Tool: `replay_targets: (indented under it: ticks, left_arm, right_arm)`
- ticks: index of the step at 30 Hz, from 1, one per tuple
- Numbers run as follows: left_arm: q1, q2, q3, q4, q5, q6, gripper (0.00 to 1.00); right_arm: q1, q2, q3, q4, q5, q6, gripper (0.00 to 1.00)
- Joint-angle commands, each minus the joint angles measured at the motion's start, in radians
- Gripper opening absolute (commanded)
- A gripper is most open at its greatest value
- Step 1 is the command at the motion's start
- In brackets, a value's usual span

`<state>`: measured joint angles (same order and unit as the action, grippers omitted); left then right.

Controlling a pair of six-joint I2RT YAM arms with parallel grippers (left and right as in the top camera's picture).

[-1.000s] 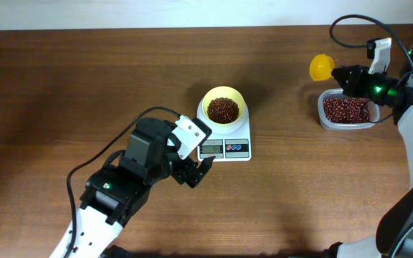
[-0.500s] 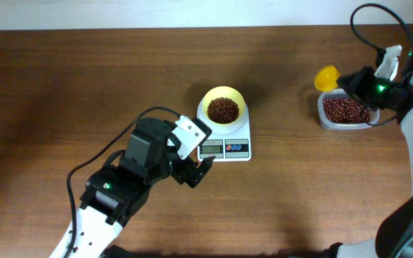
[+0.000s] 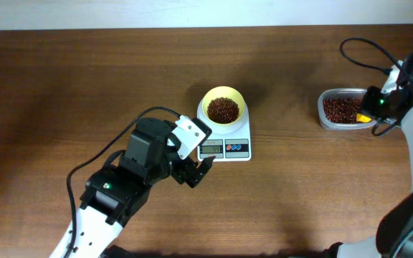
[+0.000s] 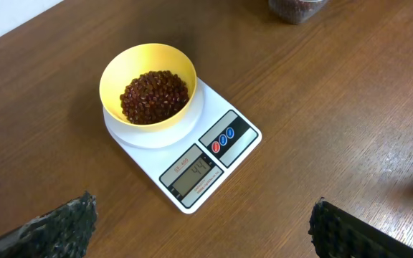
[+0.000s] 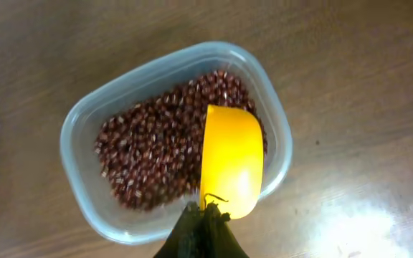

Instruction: Scoop item into bowl and weigh 50g on scale

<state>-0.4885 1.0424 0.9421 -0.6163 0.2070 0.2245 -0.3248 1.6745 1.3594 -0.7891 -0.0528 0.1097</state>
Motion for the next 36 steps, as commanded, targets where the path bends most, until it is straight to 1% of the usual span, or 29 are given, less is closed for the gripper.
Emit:
replay_targets:
  ticks: [1, 6, 10, 15, 22, 27, 28, 36]
  left_arm:
    - [0.005, -0.010, -0.008, 0.002, 0.014, 0.005, 0.99]
    - [0.005, -0.010, -0.008, 0.002, 0.014, 0.005, 0.99]
    - [0.005, -0.010, -0.008, 0.002, 0.014, 0.005, 0.99]
    - [0.005, -0.010, -0.008, 0.002, 0.014, 0.005, 0.99]
    - [0.005, -0.010, -0.008, 0.002, 0.014, 0.005, 0.99]
    - [0.005, -0.010, -0.008, 0.002, 0.014, 0.005, 0.99]
    - [0.005, -0.010, -0.008, 0.002, 0.014, 0.005, 0.99]
    - [0.005, -0.010, -0.008, 0.002, 0.014, 0.005, 0.99]
  right_arm:
    - [0.010, 0.050, 0.013, 0.032, -0.011, 0.002, 0.04]
    - [0.031, 0.105, 0.013, 0.027, -0.014, 0.002, 0.04]
    - [0.071, 0.161, 0.013, 0.052, -0.072, 0.003, 0.04]
    - [0.084, 0.156, 0.015, 0.057, -0.127, 0.003, 0.04]
    - [0.003, 0.038, 0.030, 0.056, -0.136, 0.002, 0.04]
    - [-0.067, 0.018, 0.034, 0.043, -0.390, 0.003, 0.04]
    - [-0.080, 0.018, 0.034, 0.040, -0.417, 0.002, 0.04]
    - [-0.153, 0.018, 0.034, -0.024, -0.476, -0.006, 0.04]
